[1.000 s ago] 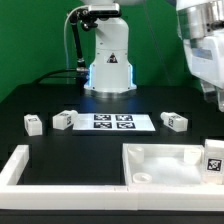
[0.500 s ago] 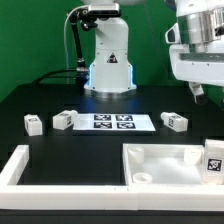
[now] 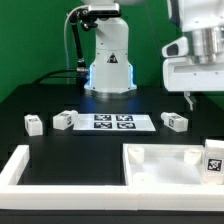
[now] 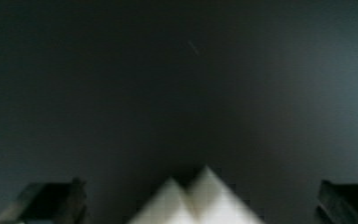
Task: Assemble square table
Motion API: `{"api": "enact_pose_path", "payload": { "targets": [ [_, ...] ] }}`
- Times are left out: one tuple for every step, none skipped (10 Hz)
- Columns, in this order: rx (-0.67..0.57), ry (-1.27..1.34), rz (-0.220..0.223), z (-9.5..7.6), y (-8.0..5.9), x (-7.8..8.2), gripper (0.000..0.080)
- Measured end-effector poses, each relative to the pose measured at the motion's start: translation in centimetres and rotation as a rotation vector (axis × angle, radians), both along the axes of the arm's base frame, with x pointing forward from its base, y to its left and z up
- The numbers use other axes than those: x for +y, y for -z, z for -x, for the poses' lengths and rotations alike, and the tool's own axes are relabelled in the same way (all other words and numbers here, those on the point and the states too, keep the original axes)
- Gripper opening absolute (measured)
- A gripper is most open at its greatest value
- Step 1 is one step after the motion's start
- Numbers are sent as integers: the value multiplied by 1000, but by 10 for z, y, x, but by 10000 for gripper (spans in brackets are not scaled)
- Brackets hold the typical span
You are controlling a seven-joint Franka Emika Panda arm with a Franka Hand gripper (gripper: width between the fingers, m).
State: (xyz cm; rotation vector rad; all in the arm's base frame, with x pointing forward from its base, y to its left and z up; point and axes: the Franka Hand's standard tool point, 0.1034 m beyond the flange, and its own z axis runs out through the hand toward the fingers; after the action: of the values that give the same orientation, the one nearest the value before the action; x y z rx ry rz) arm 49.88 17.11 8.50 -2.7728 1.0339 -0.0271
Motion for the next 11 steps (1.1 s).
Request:
{"api": "enact_pose_path", "payload": {
  "targets": [
    [-24, -83, 8, -6, -3, -3, 649],
    [-39, -135, 15, -8, -3, -7, 649],
    [-47, -193, 21, -8, -3, -6, 649],
    [-59, -271, 28, -8, -3, -6, 649],
    [-66, -310, 32, -8, -3, -7, 649],
    [-79, -403, 41, -7, -2, -7, 649],
    [-75, -563, 54, 6, 7, -15, 649],
    [-22, -719, 70, 26, 16, -21, 649],
    [-37, -824, 109, 31, 20, -23, 649],
    [-43, -871, 112, 30, 20, -24, 649],
    [-52, -940, 115, 30, 20, -26, 649]
  ]
}}
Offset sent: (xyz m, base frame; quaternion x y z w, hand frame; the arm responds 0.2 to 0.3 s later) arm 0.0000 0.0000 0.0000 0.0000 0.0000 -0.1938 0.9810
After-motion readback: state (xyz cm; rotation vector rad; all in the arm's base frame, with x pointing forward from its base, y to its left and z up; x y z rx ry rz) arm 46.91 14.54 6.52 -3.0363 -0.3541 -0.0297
